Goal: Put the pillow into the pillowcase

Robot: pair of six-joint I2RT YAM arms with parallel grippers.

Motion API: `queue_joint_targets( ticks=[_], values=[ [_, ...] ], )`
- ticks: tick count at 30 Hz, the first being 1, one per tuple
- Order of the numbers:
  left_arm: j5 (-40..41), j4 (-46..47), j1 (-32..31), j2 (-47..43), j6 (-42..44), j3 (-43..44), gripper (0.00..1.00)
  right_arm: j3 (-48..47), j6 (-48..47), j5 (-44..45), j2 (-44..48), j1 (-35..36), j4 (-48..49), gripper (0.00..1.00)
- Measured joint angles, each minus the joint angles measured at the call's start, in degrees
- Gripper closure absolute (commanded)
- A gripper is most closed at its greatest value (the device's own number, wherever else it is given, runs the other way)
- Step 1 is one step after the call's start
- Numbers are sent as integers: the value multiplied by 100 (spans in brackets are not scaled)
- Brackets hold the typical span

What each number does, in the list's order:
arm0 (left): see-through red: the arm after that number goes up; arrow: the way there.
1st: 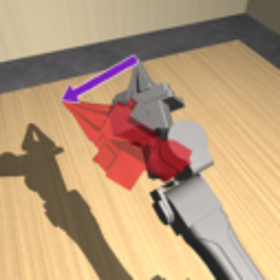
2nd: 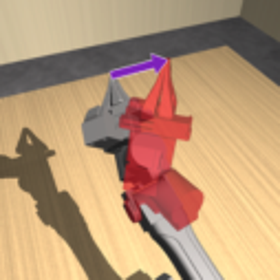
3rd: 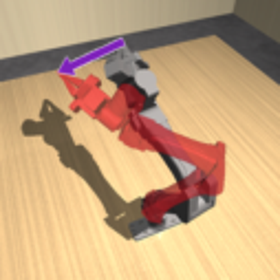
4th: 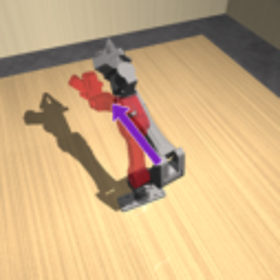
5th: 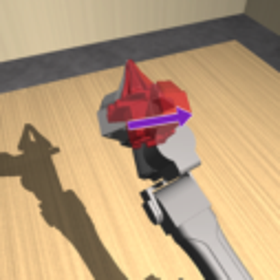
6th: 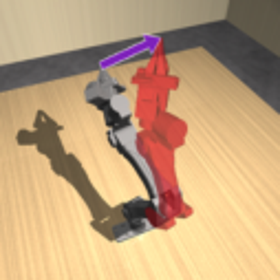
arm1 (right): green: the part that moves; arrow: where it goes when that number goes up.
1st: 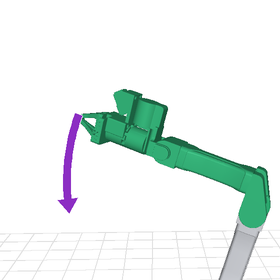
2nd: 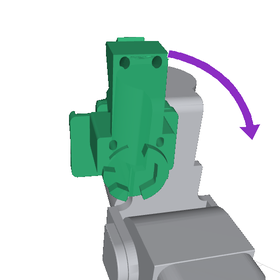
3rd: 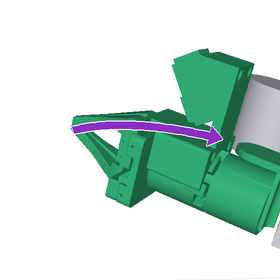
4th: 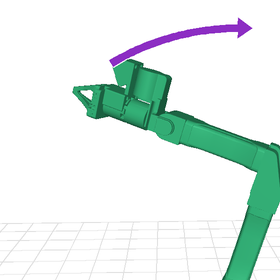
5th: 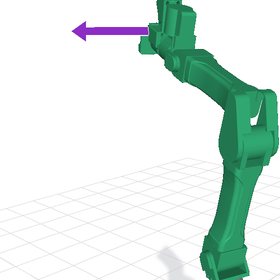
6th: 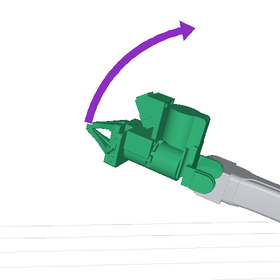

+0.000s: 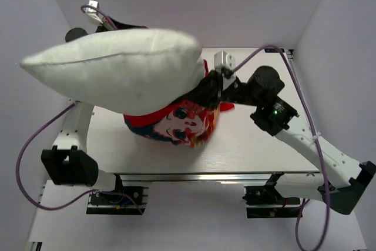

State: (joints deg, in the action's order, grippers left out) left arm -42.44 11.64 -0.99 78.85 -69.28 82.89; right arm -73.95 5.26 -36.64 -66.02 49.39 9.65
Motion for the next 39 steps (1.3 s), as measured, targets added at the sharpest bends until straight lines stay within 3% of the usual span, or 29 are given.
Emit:
queue_joint_targets(
  ticks=[3,8,10,13,16,19,21,26,29,31,34,37,39],
  values=[
    [-72,-323,-33,476,28,448,100,-343,-216,188,-444,-675,-35,100],
    [-146,-566,13,595,-11,693,100,-4151,417,778,-3432,-3110,-796,100],
    [-146,-575,26,503,-22,765,100,-4266,426,1032,-3807,-3565,-968,100],
    [-175,-584,-79,472,-39,986,100,-2815,-98,1537,-3132,-2876,-994,100],
    [-199,-595,-96,601,-61,1241,100,-1185,-741,1882,-1843,-911,-988,100],
    [-302,-686,44,789,-133,1532,100,-876,-1250,1639,-1032,767,-940,100],
    [-323,-649,42,896,-170,1797,100,-964,-1447,1434,-730,732,-570,100],
    [-103,-463,-48,811,-166,1910,100,-3093,-686,1298,-2083,-1803,-481,100],
    [50,-354,33,804,-179,1880,100,-2983,-411,1725,-2428,-2586,-328,100],
    [33,-350,17,807,-221,1873,100,-2365,-470,1978,-2253,-2345,-256,100],
    [-299,-452,-57,807,-240,1873,100,-1340,-769,2208,-1609,-1174,-334,100],
    [-490,-520,-57,815,-273,1886,100,-905,-1054,2208,-1016,46,-376,100],
    [-396,-461,20,822,-282,1954,100,-874,-1276,2052,-734,461,-267,100]
  ],
)
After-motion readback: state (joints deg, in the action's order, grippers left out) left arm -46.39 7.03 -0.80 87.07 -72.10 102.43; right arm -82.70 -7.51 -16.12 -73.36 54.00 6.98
